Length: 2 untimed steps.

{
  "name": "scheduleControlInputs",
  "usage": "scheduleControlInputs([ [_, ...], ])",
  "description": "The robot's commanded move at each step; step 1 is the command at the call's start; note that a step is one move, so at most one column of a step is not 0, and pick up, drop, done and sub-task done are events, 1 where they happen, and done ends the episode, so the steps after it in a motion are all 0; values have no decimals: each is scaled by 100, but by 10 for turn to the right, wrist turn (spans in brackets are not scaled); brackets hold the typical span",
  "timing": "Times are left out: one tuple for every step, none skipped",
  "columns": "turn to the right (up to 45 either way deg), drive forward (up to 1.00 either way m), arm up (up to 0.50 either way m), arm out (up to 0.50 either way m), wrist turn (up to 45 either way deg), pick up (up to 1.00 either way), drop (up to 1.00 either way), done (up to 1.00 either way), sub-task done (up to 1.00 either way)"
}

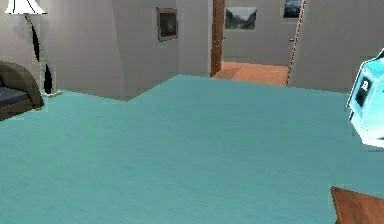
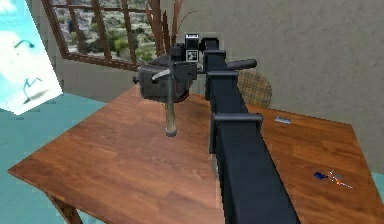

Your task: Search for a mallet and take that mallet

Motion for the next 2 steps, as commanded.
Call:
scheduleControlInputs([
  [0,0,0,0,0,100,0,0,0],
  [0,0,0,0,0,0,0,100,0],
])
